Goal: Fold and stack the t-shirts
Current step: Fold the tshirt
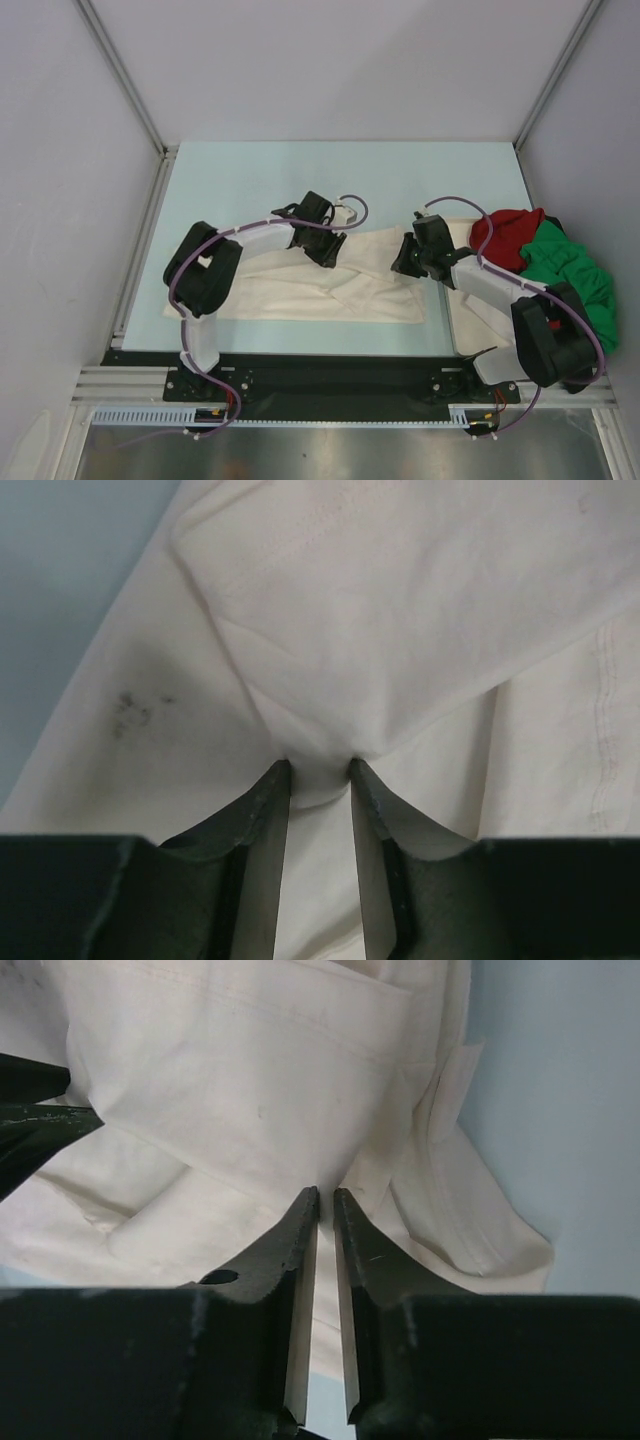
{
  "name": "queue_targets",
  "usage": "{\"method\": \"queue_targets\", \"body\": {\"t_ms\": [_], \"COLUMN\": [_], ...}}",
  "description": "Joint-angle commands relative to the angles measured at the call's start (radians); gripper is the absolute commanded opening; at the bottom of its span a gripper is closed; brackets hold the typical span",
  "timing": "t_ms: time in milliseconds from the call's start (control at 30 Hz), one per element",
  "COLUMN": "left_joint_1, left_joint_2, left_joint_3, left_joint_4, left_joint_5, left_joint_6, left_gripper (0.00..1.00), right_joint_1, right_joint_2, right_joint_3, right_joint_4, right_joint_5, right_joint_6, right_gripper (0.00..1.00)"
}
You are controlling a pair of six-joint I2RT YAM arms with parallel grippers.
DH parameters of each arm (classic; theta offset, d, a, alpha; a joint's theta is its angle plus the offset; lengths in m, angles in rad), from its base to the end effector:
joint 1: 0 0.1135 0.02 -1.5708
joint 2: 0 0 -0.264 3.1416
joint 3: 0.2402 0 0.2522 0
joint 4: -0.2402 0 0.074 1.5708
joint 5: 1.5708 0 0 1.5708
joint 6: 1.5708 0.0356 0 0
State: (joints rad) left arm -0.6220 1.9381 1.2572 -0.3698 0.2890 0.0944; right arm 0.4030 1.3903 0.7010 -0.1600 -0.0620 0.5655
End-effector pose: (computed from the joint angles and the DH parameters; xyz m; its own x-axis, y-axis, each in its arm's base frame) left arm 0.3164 -0.2394 0.1585 -0.6386 0.5690 -0.5181 0.7371 0.6457 -0.1994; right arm 0.2495 0.1088 0.1815 -0.8131 0.2348 -0.5328 0.0078 0.9194 0.3932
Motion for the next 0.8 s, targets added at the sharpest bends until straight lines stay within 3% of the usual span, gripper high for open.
{"method": "queue_targets", "body": {"t_ms": [0,100,133,233,500,767], "left_joint_1": [-0.001,-0.002,-0.002,-0.002,-0.002,-0.002], "left_joint_2": [0.012,-0.002,-0.013,-0.042,-0.131,-0.119], "left_joint_3": [0.031,0.031,0.028,0.018,-0.050,-0.099], "left_joint_4": [0.025,0.029,0.029,0.026,0.020,-0.009], "left_joint_5": [0.021,0.062,0.068,0.072,0.121,0.150], "left_joint_6": [-0.022,-0.027,-0.027,-0.013,0.074,0.145], "left_gripper": [0.35,0.23,0.13,0.00,0.00,0.00], "right_joint_1": [-0.003,-0.003,-0.003,-0.004,-0.026,-0.049], "right_joint_2": [0.010,0.015,0.013,0.006,-0.059,-0.014], "right_joint_3": [-0.003,-0.005,-0.003,-0.003,0.035,0.017], "right_joint_4": [0.036,0.039,0.034,0.011,-0.148,-0.191], "right_joint_5": [-0.007,-0.021,-0.022,-0.022,-0.052,-0.065], "right_joint_6": [0.010,0.014,0.014,0.011,-0.053,-0.079], "right_gripper": [0.16,0.05,0.02,0.00,0.00,0.00]}}
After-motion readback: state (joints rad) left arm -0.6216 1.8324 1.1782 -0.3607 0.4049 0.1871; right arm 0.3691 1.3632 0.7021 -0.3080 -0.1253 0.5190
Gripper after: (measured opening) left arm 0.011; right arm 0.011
